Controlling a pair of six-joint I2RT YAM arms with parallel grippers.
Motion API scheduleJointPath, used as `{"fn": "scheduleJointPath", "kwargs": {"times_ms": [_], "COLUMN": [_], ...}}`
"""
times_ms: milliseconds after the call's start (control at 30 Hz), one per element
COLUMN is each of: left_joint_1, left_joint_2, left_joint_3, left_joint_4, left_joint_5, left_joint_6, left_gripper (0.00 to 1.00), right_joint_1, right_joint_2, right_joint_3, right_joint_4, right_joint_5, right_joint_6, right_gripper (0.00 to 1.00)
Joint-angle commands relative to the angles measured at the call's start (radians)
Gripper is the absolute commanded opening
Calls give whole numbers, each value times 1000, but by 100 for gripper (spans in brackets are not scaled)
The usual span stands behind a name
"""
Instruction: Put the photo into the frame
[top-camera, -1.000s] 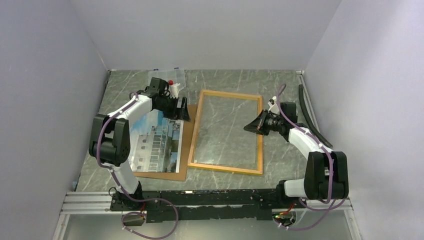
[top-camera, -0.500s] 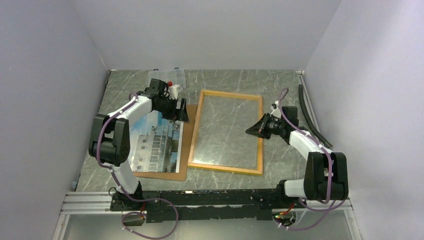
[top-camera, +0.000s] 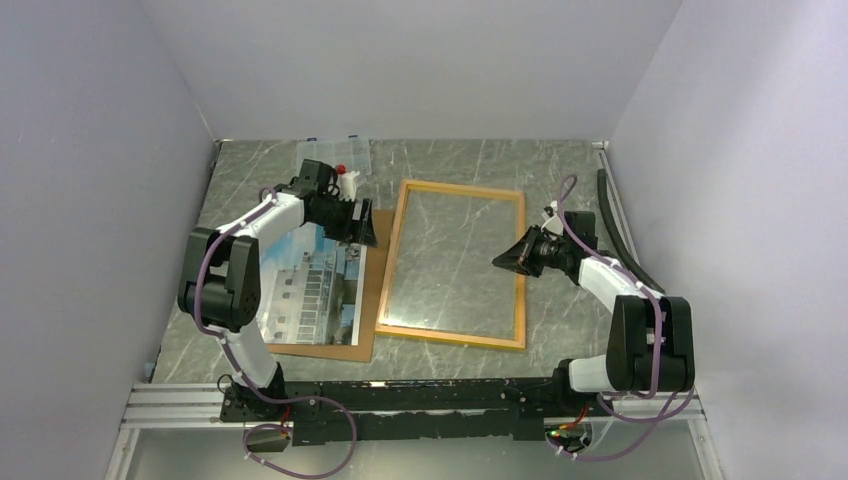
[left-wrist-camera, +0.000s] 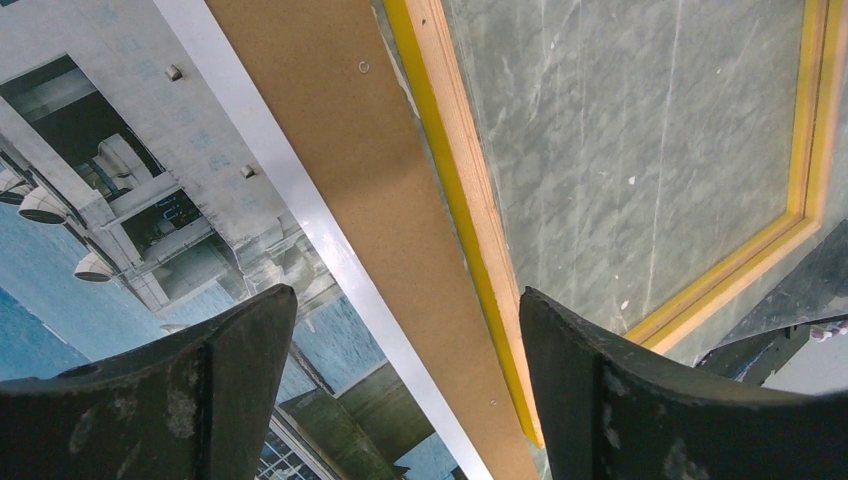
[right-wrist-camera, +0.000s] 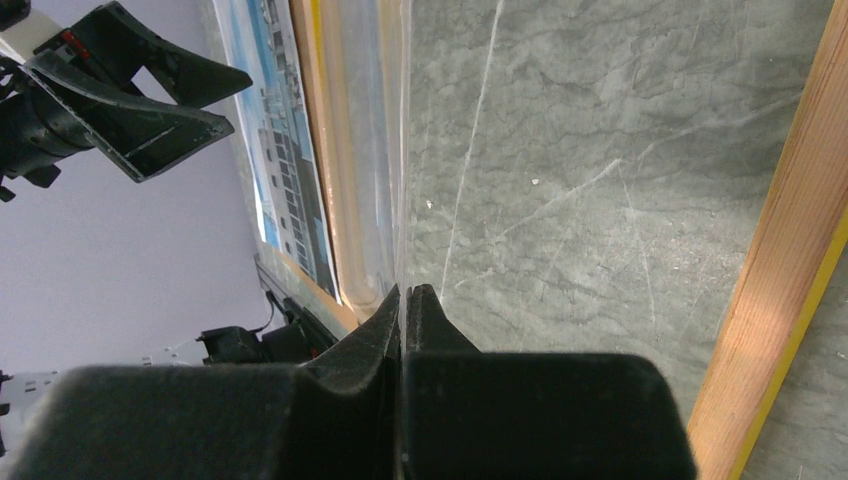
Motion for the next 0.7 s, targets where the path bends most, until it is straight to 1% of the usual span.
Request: {"fn": "scheduleJointPath", "kwargs": {"times_ms": [0, 67, 233, 433, 667], "left_joint_1": [-11, -15, -22, -36, -65], "left_joint_2": [12, 18, 34, 57, 67], "left_joint_3": [-2, -4, -10, 4, -16], "left_joint_4": [31, 33, 46, 41, 52], "left_joint_5": [14, 15, 23, 26, 24], "left_joint_6": [17, 19, 18, 24, 26], "left_gripper": [84, 82, 74, 68, 65], "right_joint_1": [-5, -6, -10, -24, -26], "right_joint_2": [35, 51, 75, 88, 101], "right_joint_3": [70, 81, 109, 126, 129], "right_joint_4": [22, 14, -4, -11, -17], "right_joint_5": [-43, -53, -63, -74, -84], "right_joint_6": [-46, -60, -74, -76, -80], "right_gripper": [0, 0, 0, 0, 0]}}
